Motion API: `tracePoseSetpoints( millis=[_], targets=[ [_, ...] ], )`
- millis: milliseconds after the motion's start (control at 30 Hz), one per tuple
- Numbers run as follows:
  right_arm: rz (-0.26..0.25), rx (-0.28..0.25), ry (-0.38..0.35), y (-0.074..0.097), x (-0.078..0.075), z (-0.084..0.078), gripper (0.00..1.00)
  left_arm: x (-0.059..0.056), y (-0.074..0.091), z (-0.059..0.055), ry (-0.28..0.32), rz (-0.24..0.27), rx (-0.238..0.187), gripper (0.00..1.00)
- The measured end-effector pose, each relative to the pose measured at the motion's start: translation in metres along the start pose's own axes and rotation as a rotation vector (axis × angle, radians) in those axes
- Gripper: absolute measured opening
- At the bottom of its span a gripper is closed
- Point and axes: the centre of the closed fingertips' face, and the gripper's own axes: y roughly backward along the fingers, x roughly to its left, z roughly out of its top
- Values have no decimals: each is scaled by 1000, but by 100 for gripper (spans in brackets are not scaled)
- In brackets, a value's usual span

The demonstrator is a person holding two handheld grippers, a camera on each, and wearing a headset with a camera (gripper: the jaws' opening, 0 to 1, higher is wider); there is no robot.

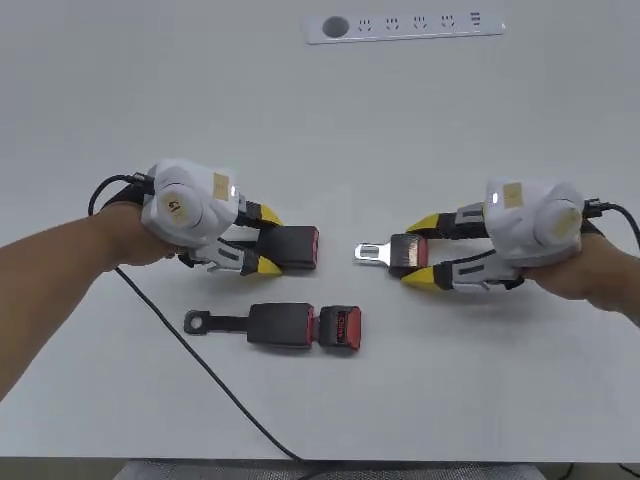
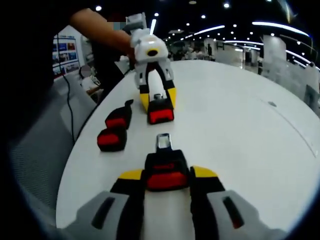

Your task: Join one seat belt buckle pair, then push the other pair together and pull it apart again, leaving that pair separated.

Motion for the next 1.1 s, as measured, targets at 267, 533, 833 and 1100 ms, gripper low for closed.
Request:
tracePoseSetpoints(
  millis=[267,533,833,1100],
  targets=[
    [13,-19,-21,-18,1,14,35,1,0,0,-5,-3,7,34],
    [26,1,4,-28,-1,23,35,0,0,-1,-19,-12,19,34],
    [40,20,11,-33,-2,28,35,0,-2,0,-30,-25,16,34],
    [33,39,-1,-37,-3,31,35,1,-2,1,-33,-25,21,34]
  ],
)
